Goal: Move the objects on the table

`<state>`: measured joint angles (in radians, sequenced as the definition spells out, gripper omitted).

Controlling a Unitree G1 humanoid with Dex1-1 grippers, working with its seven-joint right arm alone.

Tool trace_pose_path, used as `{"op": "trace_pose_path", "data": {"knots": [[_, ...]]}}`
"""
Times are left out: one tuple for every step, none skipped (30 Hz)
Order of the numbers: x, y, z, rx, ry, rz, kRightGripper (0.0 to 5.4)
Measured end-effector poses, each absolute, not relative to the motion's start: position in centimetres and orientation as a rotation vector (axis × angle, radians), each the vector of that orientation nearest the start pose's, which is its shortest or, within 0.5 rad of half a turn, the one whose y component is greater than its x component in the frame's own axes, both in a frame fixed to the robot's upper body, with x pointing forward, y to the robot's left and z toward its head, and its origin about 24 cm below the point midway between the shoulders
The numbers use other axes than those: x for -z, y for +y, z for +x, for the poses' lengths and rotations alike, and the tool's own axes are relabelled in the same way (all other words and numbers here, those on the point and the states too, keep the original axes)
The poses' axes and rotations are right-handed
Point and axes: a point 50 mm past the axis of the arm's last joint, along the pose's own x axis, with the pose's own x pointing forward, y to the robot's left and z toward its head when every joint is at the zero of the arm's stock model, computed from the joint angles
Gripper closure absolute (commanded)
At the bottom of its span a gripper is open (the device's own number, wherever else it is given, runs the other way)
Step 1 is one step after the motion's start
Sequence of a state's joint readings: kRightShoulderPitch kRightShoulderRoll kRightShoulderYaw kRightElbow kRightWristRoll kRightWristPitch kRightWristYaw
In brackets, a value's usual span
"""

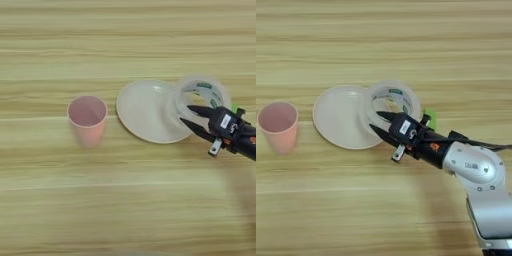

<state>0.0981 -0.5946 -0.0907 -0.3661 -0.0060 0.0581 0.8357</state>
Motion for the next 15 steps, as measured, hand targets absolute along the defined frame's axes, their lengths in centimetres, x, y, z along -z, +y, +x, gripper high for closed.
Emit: {"op": "trace_pose_path", "data": {"knots": [[-11.0, -20.6, 21.5, -0.813, 0.043, -0.671, 4.12], [-11.1, -20.6, 21.4, -0.814, 0.043, -0.672, 4.12], [-11.1, -20.7, 21.1, -0.814, 0.046, -0.676, 4.12], [-11.2, -21.0, 20.9, -0.82, 0.058, -0.684, 4.12], [-11.2, -21.3, 20.7, -0.82, 0.067, -0.682, 4.12], [-11.2, -21.6, 20.2, -0.821, 0.081, -0.672, 4.12], [-11.1, -21.7, 19.9, -0.827, 0.094, -0.667, 4.12], [-11.0, -21.9, 19.6, -0.832, 0.105, -0.652, 4.12], [-11.0, -22.0, 19.3, -0.839, 0.113, -0.642, 4.12], [-10.9, -22.3, 18.7, -0.851, 0.128, -0.622, 4.12], [-10.9, -22.5, 18.4, -0.856, 0.133, -0.614, 4.12], [-11.0, -22.6, 18.0, -0.866, 0.139, -0.608, 4.12], [-11.0, -22.8, 17.7, -0.876, 0.15, -0.608, 4.12], [-11.0, -22.9, 17.4, -0.884, 0.159, -0.606, 4.12], [-11.0, -23.0, 17.0, -0.9, 0.173, -0.604, 4.12]]}}
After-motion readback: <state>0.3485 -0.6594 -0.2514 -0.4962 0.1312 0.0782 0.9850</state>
